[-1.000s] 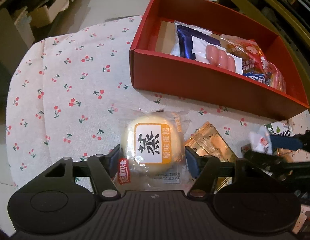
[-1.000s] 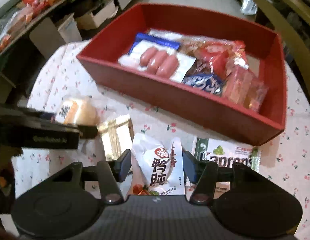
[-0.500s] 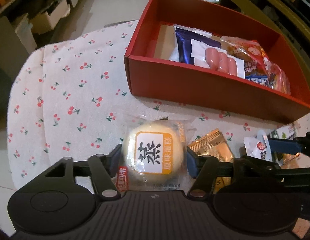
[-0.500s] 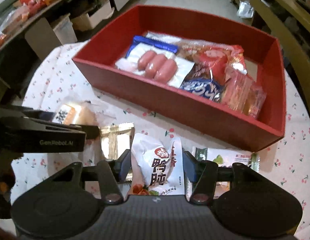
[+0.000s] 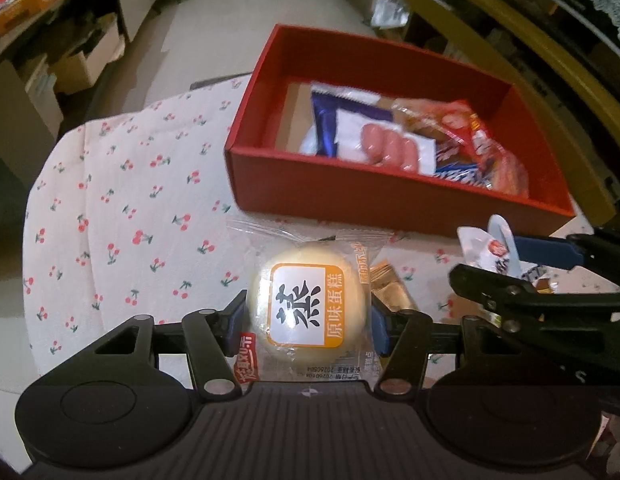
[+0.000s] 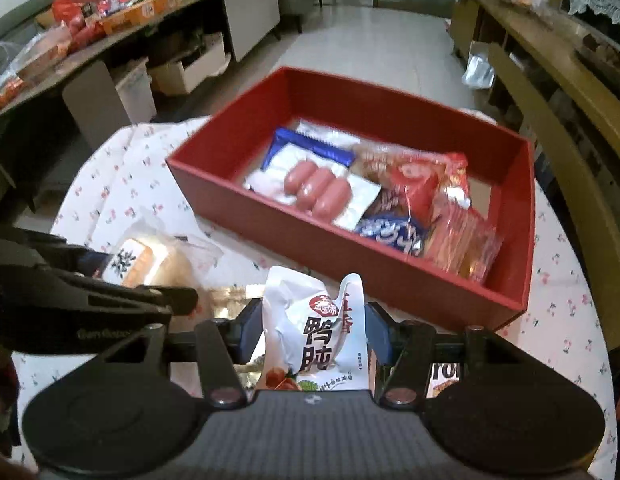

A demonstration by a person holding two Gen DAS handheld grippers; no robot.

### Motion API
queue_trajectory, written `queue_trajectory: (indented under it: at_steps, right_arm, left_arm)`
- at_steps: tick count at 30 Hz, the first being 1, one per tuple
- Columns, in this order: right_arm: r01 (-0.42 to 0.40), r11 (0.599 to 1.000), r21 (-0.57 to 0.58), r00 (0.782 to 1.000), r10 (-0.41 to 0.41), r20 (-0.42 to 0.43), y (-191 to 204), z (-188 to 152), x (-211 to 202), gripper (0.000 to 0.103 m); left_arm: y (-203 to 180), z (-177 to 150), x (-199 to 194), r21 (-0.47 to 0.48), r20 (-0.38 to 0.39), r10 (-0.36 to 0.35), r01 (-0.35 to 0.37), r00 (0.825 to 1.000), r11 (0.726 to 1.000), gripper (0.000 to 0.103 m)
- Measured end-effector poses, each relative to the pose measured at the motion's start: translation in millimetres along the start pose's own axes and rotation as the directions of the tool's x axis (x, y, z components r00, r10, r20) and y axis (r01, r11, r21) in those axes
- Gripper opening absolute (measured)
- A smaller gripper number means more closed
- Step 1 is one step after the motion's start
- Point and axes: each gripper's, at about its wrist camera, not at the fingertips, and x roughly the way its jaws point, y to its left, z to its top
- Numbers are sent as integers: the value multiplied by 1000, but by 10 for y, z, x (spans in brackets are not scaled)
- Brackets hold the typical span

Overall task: Organize snacks
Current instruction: 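Carry the cake bun into the box with the left tool while the right carries the duck-neck bag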

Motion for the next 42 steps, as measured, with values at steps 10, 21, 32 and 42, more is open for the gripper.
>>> queue_trajectory:
  at_steps: [10, 21, 32, 42]
  right_arm:
    - [30, 1000, 6, 998, -30, 59, -22, 112, -126, 57]
    - [83, 996, 16, 989, -84, 119, -114, 189, -227, 57]
    - [136, 989, 62, 974, -145, 172, -293, 359, -277, 57]
    - [186, 977, 105, 956, -204, 209, -468, 533, -234, 57]
  left_arm:
    - [-37, 91, -60, 1, 35, -14, 14, 999, 1000, 64]
    - [-159, 244, -106, 24, 78, -9, 7, 997, 1000, 64]
    - [-314, 477, -83, 42, 120, -9, 4, 993, 999, 63]
    - [-467, 708, 2, 69, 155, 2, -13, 988, 998, 63]
